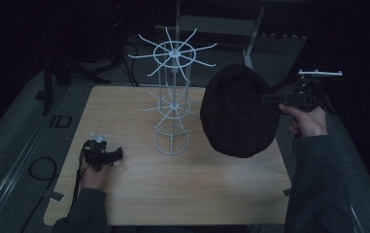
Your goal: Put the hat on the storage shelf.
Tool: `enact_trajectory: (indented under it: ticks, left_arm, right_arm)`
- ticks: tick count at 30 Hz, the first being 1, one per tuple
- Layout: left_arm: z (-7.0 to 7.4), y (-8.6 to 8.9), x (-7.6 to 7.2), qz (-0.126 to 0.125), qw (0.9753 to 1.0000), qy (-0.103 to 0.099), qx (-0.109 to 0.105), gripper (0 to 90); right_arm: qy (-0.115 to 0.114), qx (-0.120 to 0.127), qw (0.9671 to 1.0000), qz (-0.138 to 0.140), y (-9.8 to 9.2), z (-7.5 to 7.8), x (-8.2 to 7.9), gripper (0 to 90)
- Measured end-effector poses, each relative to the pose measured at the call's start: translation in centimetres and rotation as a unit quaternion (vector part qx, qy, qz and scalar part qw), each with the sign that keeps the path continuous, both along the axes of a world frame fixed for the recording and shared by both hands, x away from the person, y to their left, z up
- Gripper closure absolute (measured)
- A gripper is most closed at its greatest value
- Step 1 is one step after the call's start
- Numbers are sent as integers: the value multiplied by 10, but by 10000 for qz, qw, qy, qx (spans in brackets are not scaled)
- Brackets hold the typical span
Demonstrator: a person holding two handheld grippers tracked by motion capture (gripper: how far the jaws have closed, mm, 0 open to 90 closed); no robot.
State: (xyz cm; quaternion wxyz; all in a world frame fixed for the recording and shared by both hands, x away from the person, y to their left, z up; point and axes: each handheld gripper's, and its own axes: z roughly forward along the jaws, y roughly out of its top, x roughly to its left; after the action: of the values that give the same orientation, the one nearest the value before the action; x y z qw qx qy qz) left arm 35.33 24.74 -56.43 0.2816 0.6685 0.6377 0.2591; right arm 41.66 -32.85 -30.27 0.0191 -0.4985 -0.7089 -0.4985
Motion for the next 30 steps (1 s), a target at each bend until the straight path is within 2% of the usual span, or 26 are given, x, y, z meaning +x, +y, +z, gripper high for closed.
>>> enact_trajectory:
  ticks: [13, 30]
  left_arm:
    - [0, 0, 0, 0, 10000, 1, 0, 142]
    - [0, 0, 0, 0, 10000, 1, 1, 142]
  right_arm:
    - [-21, 115, 9999, 43, -5, 11, -1, 780]
    - [-43, 235, 9997, 100, -7, 18, -1, 779]
